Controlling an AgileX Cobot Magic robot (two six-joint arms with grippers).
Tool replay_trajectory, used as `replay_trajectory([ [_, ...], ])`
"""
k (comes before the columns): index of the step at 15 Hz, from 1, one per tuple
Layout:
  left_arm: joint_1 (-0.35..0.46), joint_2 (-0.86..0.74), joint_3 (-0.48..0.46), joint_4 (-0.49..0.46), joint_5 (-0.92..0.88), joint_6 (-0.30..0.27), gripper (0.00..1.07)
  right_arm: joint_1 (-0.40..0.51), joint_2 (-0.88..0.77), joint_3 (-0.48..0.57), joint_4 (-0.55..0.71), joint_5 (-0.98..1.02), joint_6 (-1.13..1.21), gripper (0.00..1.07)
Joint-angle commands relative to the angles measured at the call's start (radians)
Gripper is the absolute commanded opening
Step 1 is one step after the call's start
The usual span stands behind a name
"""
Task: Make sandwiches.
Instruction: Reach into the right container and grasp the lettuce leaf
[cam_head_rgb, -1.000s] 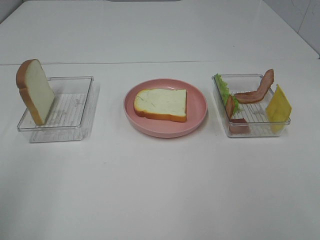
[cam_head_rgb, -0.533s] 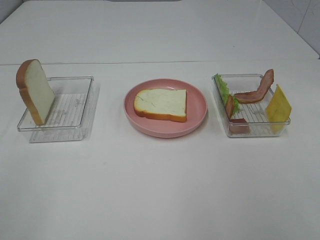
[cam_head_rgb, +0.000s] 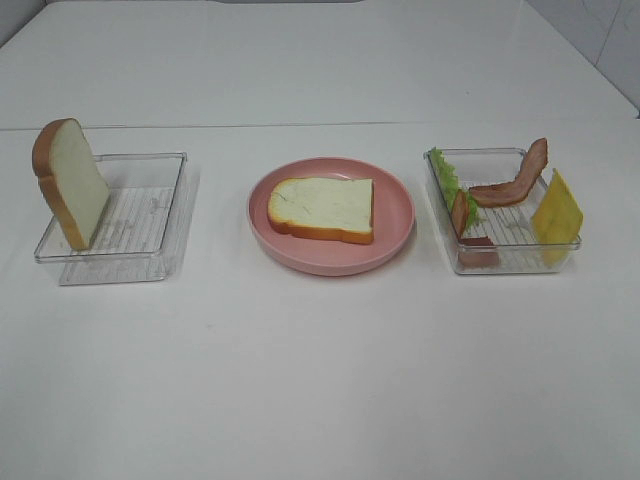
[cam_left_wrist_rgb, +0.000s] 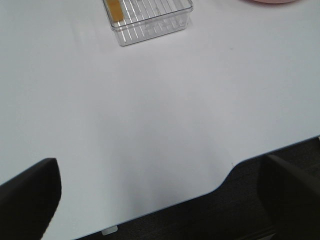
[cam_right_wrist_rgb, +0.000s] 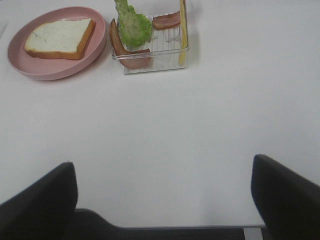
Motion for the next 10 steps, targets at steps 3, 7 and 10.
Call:
replay_trajectory([
  [3, 0.017, -0.045, 0.003, -0.006, -0.015, 0.0, 1.01, -0.004, -0.02, 0.002, -0.003, -0.005, -0.001, 0.9],
  [7, 0.236, -0.211, 0.003, -0.005, -0.015, 0.0, 1.01, -0.004, -0.02, 0.002, -0.003, -0.005, -0.001, 0.9],
  [10, 0.28, -0.288, 0.003, -0.007, -0.016, 0.0, 1.01, -0.004, -0.02, 0.002, -0.003, -0.005, -0.001, 0.9],
])
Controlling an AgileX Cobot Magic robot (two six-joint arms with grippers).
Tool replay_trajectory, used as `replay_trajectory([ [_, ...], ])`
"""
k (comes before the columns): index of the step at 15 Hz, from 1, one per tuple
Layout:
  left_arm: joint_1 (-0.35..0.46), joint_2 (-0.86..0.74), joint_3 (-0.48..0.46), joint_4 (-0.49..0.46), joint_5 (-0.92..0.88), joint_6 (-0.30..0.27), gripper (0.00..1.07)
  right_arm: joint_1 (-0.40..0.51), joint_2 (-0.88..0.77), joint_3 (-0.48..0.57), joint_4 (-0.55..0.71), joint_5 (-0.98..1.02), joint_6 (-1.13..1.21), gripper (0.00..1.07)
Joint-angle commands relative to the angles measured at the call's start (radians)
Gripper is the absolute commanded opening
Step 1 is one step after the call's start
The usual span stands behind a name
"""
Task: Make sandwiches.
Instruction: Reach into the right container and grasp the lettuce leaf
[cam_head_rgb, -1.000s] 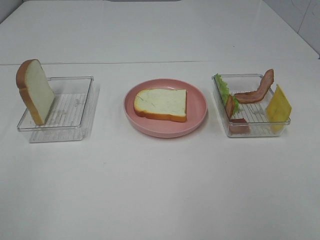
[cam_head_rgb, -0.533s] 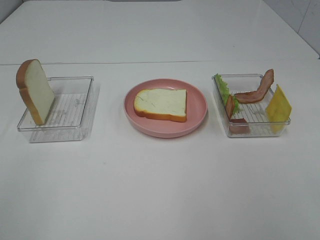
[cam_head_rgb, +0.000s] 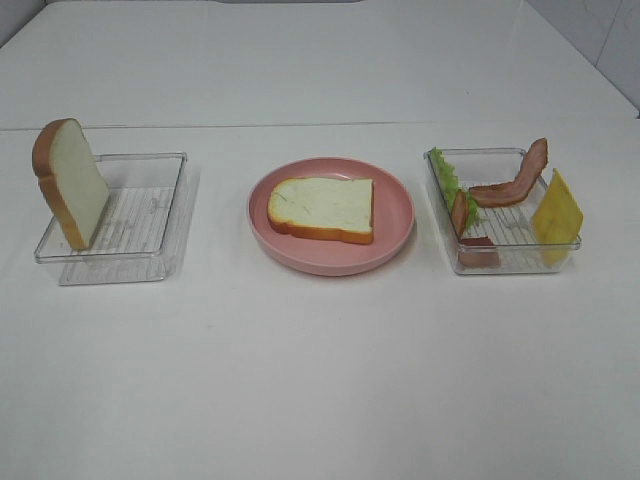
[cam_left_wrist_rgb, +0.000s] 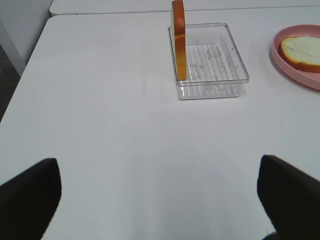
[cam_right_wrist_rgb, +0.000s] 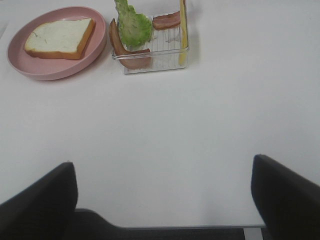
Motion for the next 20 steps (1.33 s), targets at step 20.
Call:
replay_trajectory([
  [20, 0.01, -0.006, 0.002, -0.003, -0.004, 0.0, 1.01, -0.004, -0.018, 0.002, 0.03, -0.007, 0.0, 0.9],
])
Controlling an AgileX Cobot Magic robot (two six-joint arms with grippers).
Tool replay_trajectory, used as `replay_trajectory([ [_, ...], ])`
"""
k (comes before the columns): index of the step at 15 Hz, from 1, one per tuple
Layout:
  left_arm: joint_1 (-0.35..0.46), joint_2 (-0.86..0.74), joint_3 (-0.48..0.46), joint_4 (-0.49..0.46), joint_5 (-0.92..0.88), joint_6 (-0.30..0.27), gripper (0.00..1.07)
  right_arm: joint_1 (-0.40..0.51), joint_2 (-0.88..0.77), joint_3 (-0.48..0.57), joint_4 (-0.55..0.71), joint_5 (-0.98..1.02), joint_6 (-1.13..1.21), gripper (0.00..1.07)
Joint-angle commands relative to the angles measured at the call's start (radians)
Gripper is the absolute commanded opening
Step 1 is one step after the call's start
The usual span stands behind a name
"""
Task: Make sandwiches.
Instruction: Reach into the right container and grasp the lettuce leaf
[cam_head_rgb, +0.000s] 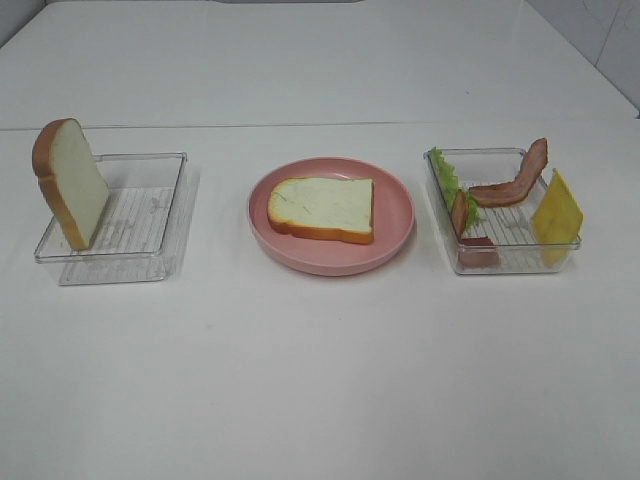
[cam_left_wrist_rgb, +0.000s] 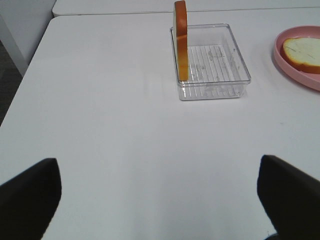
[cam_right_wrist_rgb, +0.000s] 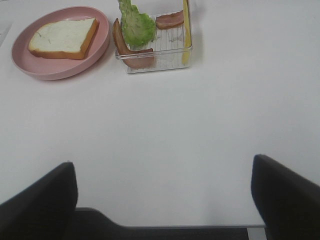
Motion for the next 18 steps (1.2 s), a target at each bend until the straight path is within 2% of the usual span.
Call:
replay_trajectory([
  [1, 0.001, -0.001, 0.002, -0.003, -0.004, 0.0, 1.01, -0.004, -0.018, 0.002, 0.016, -0.008, 0.0, 0.9],
  [2, 0.001, -0.001, 0.002, -0.003, -0.004, 0.0, 1.01, -0.004, -0.003, -0.003, 0.015, -0.001, 0.014, 0.9],
  [5, 0.001, -0.001, 0.002, -0.003, -0.004, 0.0, 1.01, -0.004, 0.194, -0.073, -0.009, 0.007, 0.077, 0.9],
  [7, 0.001, -0.001, 0.002, -0.003, -0.004, 0.0, 1.01, -0.004, 0.421, -0.127, -0.026, -0.117, 0.075, 0.9],
  [9, 0.001, -0.001, 0.002, -0.003, -0.004, 0.0, 1.01, -0.004, 0.577, -0.131, -0.037, -0.194, 0.065, 0.9],
  [11, 0.001, -0.001, 0.002, -0.003, -0.004, 0.0, 1.01, -0.004, 0.82, -0.158, -0.037, -0.293, -0.004, 0.9],
  [13, 0.001, -0.001, 0.002, -0.003, -0.004, 0.0, 1.01, -0.004, 0.968, -0.229, -0.037, -0.296, -0.046, 0.9],
  [14, 0.001, -0.001, 0.002, -0.003, -0.004, 0.0, 1.01, -0.004, 1.124, -0.323, -0.037, -0.281, -0.065, 0.9],
  [16, 0.001, -0.001, 0.002, -0.003, -0.004, 0.0, 1.01, -0.004, 1.258, -0.429, -0.036, -0.244, -0.083, 0.9],
  [17, 0.001, -0.001, 0.002, -0.003, -0.004, 0.0, 1.01, -0.004, 1.341, -0.513, -0.036, -0.206, -0.089, 0.9],
  [18, 0.001, -0.001, 0.002, -0.003, -0.004, 0.0, 1.01, -0.004, 1.466, -0.639, -0.037, -0.132, -0.094, 0.9],
])
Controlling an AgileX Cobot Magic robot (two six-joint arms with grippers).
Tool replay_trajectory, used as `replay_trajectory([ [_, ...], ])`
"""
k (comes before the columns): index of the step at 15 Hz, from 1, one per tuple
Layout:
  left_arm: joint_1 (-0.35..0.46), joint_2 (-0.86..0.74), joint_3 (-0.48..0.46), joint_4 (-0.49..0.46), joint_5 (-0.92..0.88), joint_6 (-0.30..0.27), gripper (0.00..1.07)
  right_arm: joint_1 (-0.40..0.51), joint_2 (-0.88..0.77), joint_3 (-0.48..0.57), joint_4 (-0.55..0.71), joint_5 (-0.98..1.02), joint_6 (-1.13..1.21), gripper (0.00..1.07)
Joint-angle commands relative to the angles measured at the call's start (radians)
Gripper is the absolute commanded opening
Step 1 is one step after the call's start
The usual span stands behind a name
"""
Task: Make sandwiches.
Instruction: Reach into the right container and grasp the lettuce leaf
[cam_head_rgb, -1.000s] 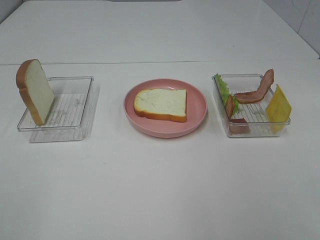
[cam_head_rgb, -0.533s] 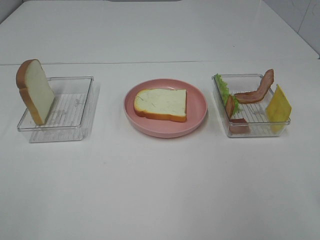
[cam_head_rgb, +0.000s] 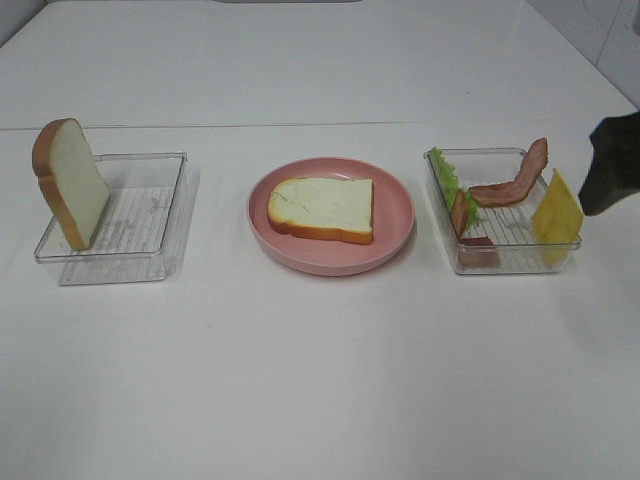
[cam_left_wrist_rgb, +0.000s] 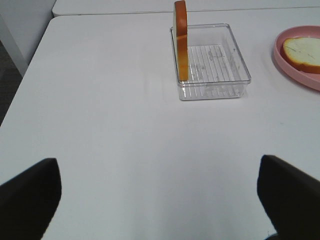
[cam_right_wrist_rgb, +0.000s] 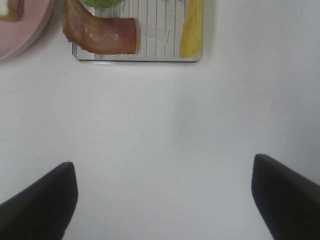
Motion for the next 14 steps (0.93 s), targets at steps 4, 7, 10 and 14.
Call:
replay_trajectory([
  [4, 0.001, -0.001, 0.002, -0.003, -0.004, 0.0, 1.01, -0.002, 0.331, -0.431, 0.006, 0.209, -0.04, 0.9],
  [7, 0.001, -0.001, 0.002, -0.003, -0.004, 0.0, 1.01, -0.001, 0.453, -0.634, 0.074, 0.275, -0.054, 0.89],
  [10, 0.001, -0.001, 0.002, -0.003, -0.004, 0.0, 1.01, 0.089, 0.576, -0.792, 0.041, 0.289, -0.055, 0.89],
  [14, 0.001, -0.001, 0.002, -0.003, -0.004, 0.0, 1.01, 0.128, 0.692, -0.88, 0.041, 0.28, -0.054, 0.89],
])
